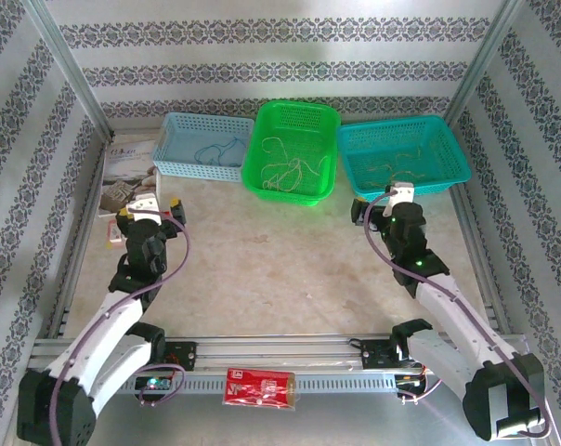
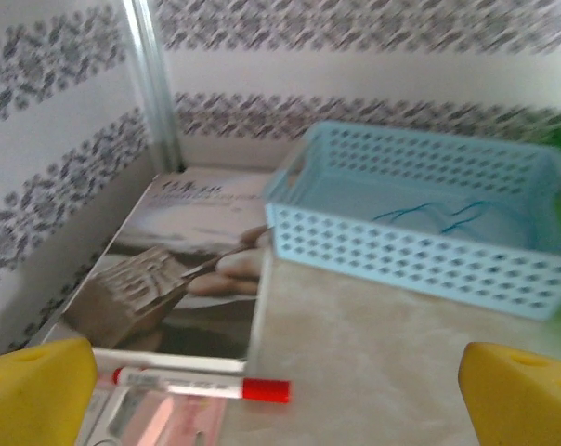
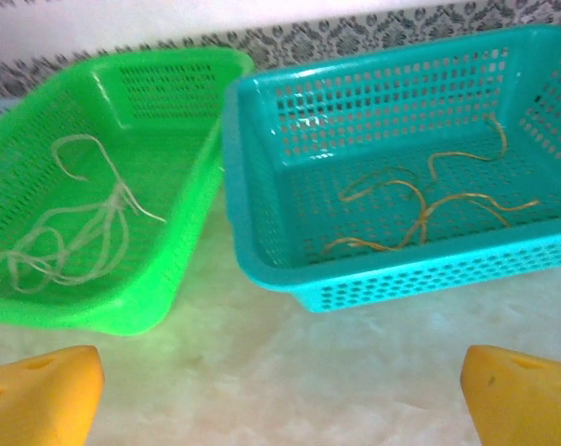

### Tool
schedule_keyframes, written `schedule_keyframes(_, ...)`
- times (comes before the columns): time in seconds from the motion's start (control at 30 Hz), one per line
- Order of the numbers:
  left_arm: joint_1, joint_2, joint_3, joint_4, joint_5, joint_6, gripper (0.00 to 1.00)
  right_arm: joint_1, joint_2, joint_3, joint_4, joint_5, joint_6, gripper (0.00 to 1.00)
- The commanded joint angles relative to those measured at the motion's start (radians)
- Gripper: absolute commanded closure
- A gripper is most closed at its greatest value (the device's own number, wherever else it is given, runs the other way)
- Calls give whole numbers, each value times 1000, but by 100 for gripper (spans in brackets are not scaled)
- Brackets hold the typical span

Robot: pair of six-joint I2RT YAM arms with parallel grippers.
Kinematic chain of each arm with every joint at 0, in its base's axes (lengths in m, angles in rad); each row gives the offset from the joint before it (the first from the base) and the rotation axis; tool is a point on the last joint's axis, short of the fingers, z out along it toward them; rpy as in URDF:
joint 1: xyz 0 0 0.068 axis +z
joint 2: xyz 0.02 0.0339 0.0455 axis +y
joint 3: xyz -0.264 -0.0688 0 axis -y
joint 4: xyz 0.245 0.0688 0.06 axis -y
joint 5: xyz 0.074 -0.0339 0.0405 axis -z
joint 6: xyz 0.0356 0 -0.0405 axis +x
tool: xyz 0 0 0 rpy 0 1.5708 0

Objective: Untangle the cables

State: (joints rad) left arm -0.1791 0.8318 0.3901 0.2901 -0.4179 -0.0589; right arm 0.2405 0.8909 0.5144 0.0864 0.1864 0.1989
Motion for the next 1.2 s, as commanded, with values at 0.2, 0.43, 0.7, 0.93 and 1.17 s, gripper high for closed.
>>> schedule_keyframes(0.2, 38, 369, -114, 522, 99, 82, 0, -58, 68, -94, 168, 82, -135, 2)
schedule_keyframes(0.43, 47, 568, -108, 686, 145, 119, 0, -96, 197, -155, 390, 75, -152, 2)
schedule_keyframes(0.7, 63, 691, -76, 749, 209, 133, 0, -124, 394, -190, 652, -29, -188, 2)
schedule_keyframes(0.93, 101, 744, -95, 808, 290, 108, 0, -168, 567, -223, 920, -90, -218, 2)
schedule_keyframes(1.17, 120, 765, -42, 738, 339, 106, 0, -213, 638, -189, 934, -165, -183, 2)
